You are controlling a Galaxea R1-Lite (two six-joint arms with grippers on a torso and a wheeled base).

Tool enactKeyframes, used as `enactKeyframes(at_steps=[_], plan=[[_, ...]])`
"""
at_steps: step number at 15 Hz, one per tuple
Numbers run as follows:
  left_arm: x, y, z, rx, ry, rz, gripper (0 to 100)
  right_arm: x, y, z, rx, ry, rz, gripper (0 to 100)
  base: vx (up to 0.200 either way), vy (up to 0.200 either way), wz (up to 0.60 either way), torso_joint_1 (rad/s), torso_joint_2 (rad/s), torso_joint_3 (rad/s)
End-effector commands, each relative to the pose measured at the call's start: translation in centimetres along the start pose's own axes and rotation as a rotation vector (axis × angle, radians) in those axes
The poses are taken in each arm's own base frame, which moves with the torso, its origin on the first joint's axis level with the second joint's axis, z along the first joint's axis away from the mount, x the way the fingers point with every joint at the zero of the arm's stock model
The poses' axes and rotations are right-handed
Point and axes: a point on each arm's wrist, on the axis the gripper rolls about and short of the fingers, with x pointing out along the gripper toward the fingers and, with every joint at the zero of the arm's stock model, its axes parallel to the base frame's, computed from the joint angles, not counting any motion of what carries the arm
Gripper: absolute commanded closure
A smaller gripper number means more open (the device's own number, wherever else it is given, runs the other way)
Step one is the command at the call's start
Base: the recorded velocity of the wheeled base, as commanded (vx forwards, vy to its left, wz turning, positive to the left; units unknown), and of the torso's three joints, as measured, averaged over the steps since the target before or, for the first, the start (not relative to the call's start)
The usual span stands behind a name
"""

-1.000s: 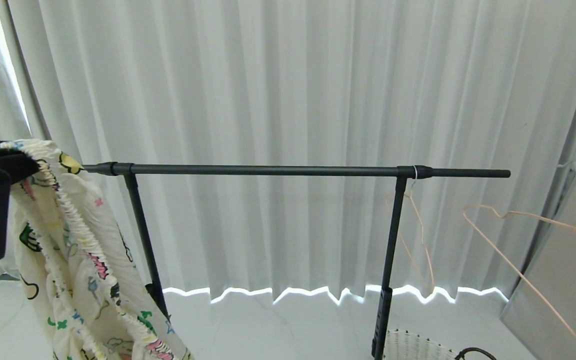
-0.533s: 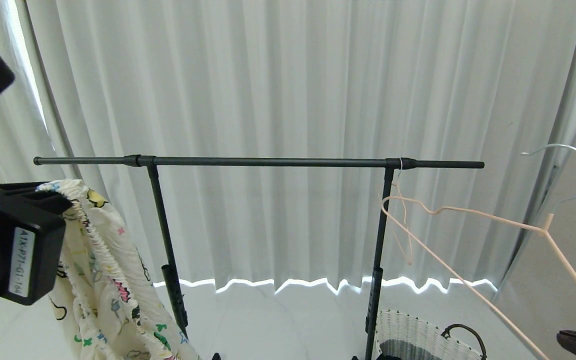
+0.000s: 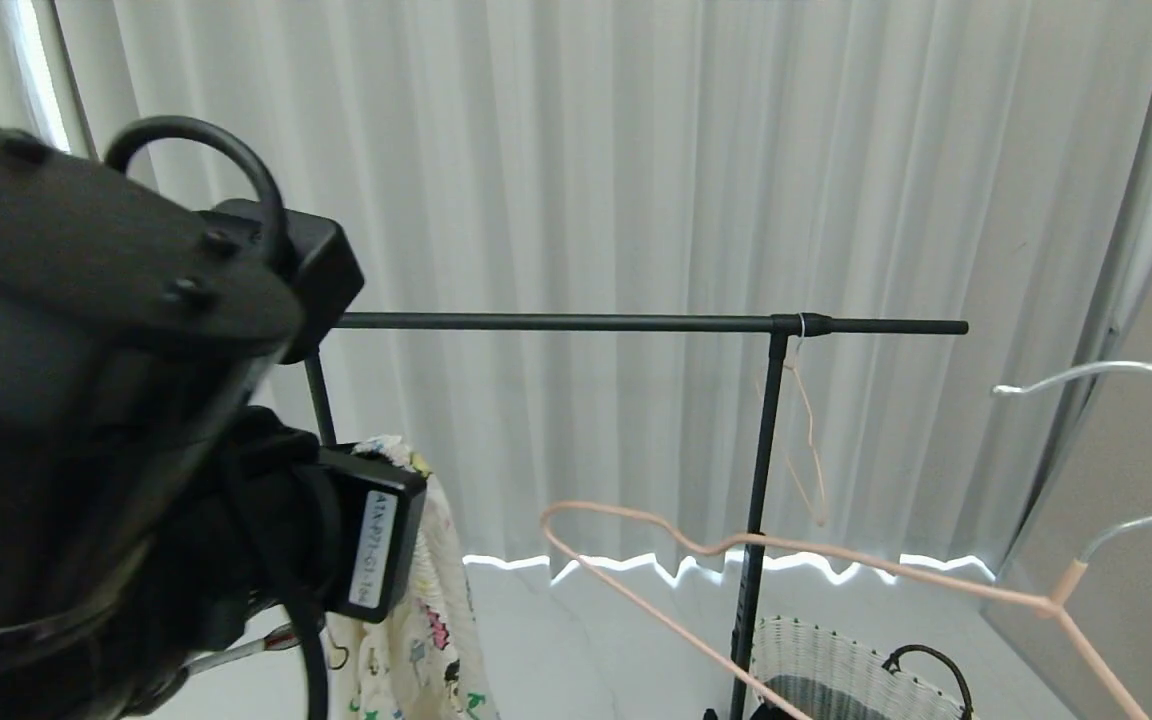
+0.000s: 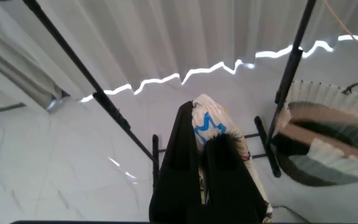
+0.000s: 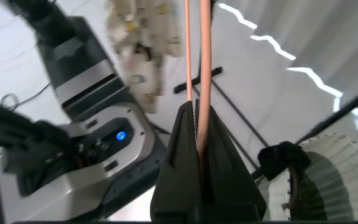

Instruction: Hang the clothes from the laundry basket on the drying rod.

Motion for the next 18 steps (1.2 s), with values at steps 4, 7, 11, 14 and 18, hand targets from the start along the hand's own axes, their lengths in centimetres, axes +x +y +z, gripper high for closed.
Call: enactKeyframes(at_steps=[4, 7, 11, 14, 18], plan=[[4.3, -1.5, 0.5, -0.027, 0.068, 0.094, 100, 0.8, 0.2, 0.2, -0.014, 0.029, 0.047, 100, 0.000, 0.000, 0.00, 0.000, 0.00, 0.000], [6.3, -1.2, 0.9, -0.073, 0.065, 0.147, 100, 0.7, 0.4, 0.3, -0.014, 0.029, 0.084, 100, 0.000, 0.000, 0.00, 0.000, 0.00, 0.000], [5.5, -1.7, 1.1, -0.073, 0.044, 0.115, 100, 1.8, 0.2, 0.7, 0.000, 0.028, 0.079, 100, 0.000, 0.000, 0.00, 0.000, 0.00, 0.000], [4.9, -1.8, 1.1, -0.072, 0.033, 0.099, 100, 4.1, 0.1, 1.6, 0.016, 0.042, 0.075, 100, 0.000, 0.000, 0.00, 0.000, 0.00, 0.000], [4.5, -2.1, 1.1, -0.067, 0.017, 0.100, 100, 8.1, -0.6, 2.7, 0.059, 0.013, 0.046, 100, 0.000, 0.000, 0.00, 0.000, 0.00, 0.000]])
